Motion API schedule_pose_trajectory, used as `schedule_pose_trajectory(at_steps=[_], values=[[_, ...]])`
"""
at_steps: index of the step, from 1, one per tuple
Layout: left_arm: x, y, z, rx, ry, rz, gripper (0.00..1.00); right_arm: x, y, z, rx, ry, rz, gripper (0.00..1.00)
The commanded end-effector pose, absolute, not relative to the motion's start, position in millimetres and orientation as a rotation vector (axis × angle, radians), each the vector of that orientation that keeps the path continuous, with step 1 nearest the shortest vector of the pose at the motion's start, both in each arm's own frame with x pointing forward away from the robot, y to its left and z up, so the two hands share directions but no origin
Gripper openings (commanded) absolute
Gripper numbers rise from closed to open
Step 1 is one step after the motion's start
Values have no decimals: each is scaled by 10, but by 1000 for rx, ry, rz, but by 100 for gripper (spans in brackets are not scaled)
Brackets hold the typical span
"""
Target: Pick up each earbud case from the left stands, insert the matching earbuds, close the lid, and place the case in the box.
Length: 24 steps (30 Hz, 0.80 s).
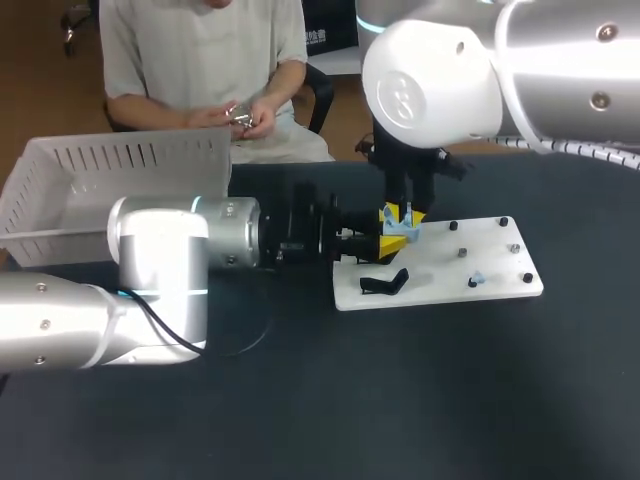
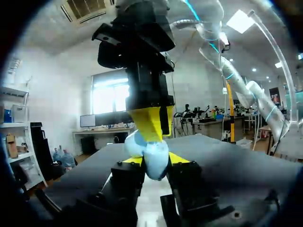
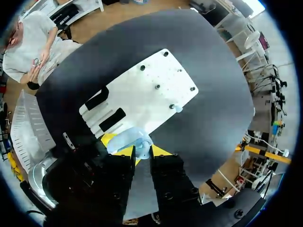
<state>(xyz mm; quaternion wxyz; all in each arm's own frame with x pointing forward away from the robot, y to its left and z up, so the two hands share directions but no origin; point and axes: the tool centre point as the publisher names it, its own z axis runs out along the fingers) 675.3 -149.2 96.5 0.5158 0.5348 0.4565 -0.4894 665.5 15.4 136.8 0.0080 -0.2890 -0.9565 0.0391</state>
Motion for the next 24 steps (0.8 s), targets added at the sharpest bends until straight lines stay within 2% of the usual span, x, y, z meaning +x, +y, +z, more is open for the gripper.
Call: schedule_pose_trajectory(at_steps=[1,2,6,12,18,20,24], values=[[6767,-1499,966,1287,1095,-1179,0,6671,165,1357,-901,-2983,124,33],[6767,-1499,966,1287,1095,-1179,0,6665,164,1358,-900,-2983,122,43],[6767,-1499,966,1287,1095,-1179,0,6601,148,1428,-899,-3001,76,48],[6767,-1499,966,1287,1095,-1179,0,6413,13,1628,-863,-3024,-53,49],[6767,-1499,966,1287,1095,-1179,0,6241,-266,1722,-560,-3116,-231,48],[6767,-1499,966,1287,1095,-1179,0,6214,-379,1745,-426,-3155,-310,45],[6767,-1499,966,1287,1095,-1179,0,6200,-573,1697,-328,-3174,-389,46]])
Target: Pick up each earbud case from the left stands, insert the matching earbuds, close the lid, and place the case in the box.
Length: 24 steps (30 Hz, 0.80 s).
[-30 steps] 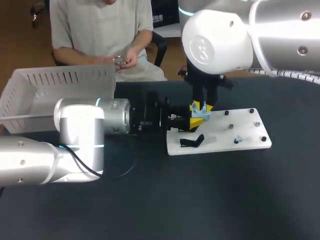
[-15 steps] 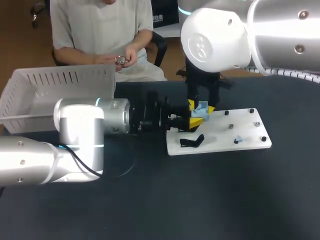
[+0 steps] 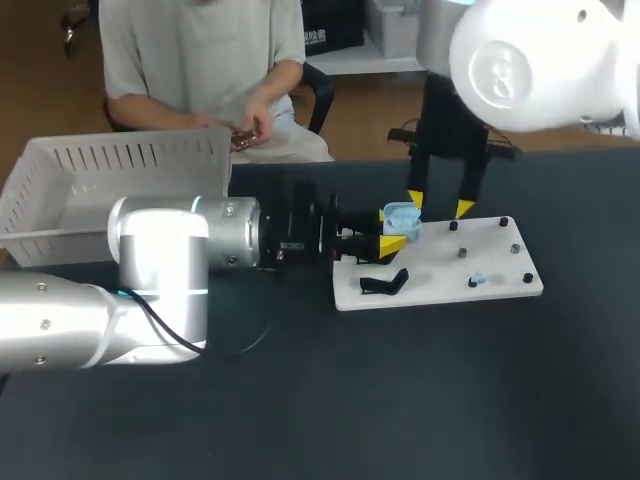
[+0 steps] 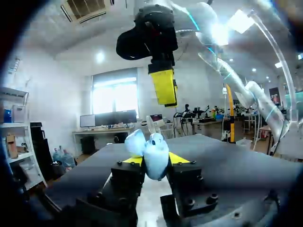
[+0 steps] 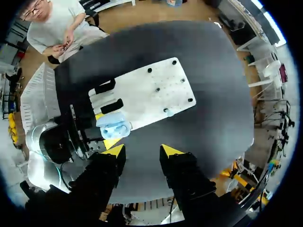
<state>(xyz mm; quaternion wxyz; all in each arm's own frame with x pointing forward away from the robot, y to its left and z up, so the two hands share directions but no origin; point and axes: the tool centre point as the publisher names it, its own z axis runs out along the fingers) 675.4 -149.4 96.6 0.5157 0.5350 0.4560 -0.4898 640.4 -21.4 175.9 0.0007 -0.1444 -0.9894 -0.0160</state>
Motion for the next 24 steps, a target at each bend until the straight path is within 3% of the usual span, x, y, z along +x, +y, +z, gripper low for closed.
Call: schedule_pose_trajectory(at_steps=[1,16,24], values=[[6767,-1499,966,1287,1095,-1179,0,6191,-620,1669,-319,-3180,-414,46],[6767,-1499,966,1287,1095,-1179,0,6178,-978,908,-243,-3257,-362,47],[6767,-1499,966,1287,1095,-1179,0,6301,-940,631,-215,-3259,-337,46]])
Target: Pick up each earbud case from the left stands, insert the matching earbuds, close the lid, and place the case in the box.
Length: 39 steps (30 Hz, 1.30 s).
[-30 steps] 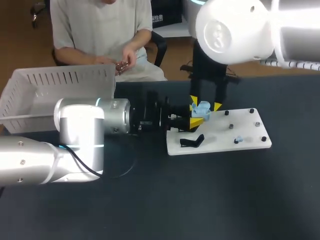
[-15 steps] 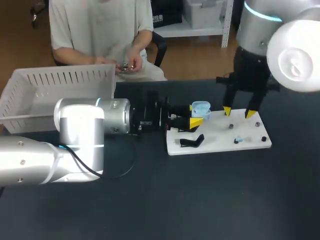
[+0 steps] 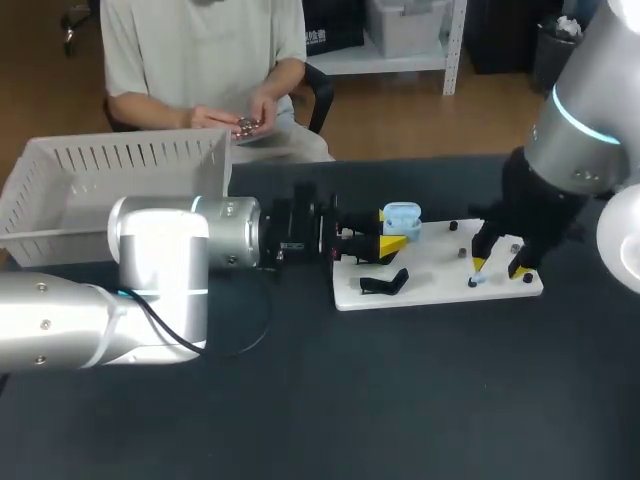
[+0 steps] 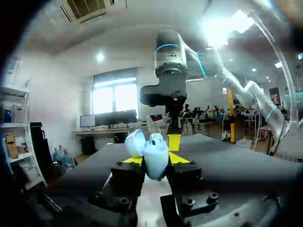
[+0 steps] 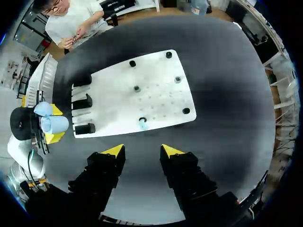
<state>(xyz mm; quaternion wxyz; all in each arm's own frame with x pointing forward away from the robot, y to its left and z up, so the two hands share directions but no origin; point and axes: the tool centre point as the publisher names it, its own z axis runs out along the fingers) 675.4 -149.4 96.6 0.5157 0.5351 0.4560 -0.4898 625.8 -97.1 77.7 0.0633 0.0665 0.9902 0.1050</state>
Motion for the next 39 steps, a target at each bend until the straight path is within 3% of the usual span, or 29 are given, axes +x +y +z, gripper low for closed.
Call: schedule_pose_trajectory(at_steps=[1,39], values=[[6767,-1499,966,1287,1095,-1179,0,6301,-934,606,191,2982,316,46],[6767,-1499,966,1287,1095,-1179,0,6504,-941,342,200,2969,333,33]])
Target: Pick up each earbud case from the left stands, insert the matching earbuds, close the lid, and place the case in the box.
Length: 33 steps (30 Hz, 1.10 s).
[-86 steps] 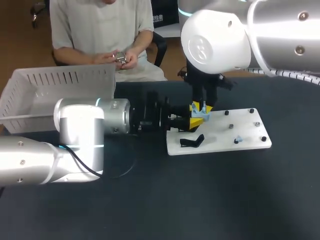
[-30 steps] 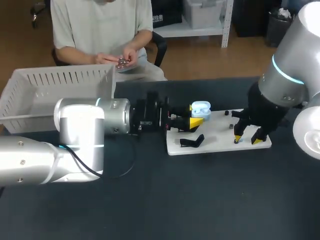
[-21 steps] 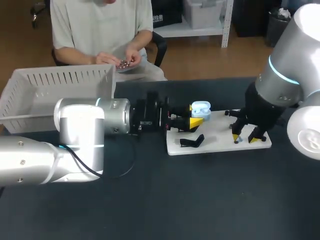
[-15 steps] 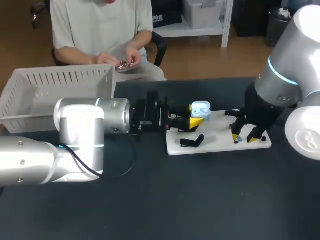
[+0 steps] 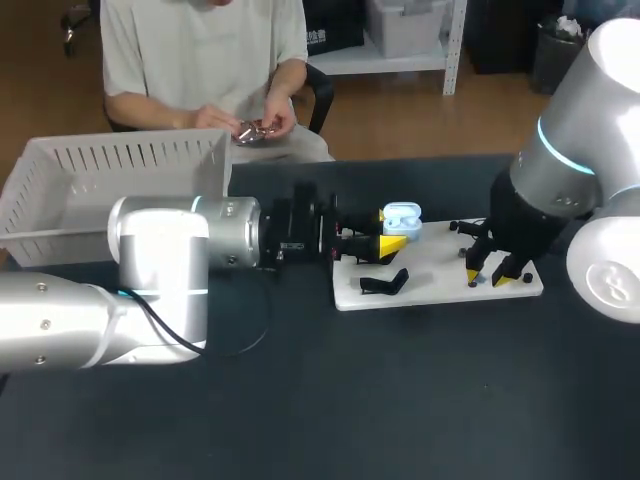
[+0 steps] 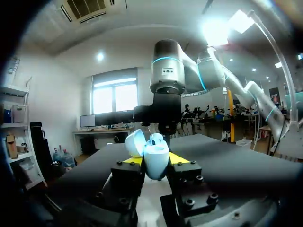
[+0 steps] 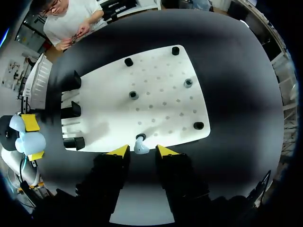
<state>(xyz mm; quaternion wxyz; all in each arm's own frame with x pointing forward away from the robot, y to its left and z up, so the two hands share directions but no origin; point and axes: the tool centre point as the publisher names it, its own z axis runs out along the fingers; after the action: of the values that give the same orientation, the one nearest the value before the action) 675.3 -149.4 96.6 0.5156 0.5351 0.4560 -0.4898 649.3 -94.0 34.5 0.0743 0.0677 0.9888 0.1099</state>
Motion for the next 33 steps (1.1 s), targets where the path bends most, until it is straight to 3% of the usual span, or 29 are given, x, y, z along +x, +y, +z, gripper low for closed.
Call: schedule_pose_trajectory(at_steps=[1,22,33], values=[[6767,-1499,966,1287,1095,-1179,0,6506,-938,340,199,2969,333,33],[6767,-1499,966,1287,1095,-1179,0,6532,-912,271,195,2987,342,27],[6767,-1499,966,1287,1095,-1179,0,6567,-914,260,209,2988,339,14]])
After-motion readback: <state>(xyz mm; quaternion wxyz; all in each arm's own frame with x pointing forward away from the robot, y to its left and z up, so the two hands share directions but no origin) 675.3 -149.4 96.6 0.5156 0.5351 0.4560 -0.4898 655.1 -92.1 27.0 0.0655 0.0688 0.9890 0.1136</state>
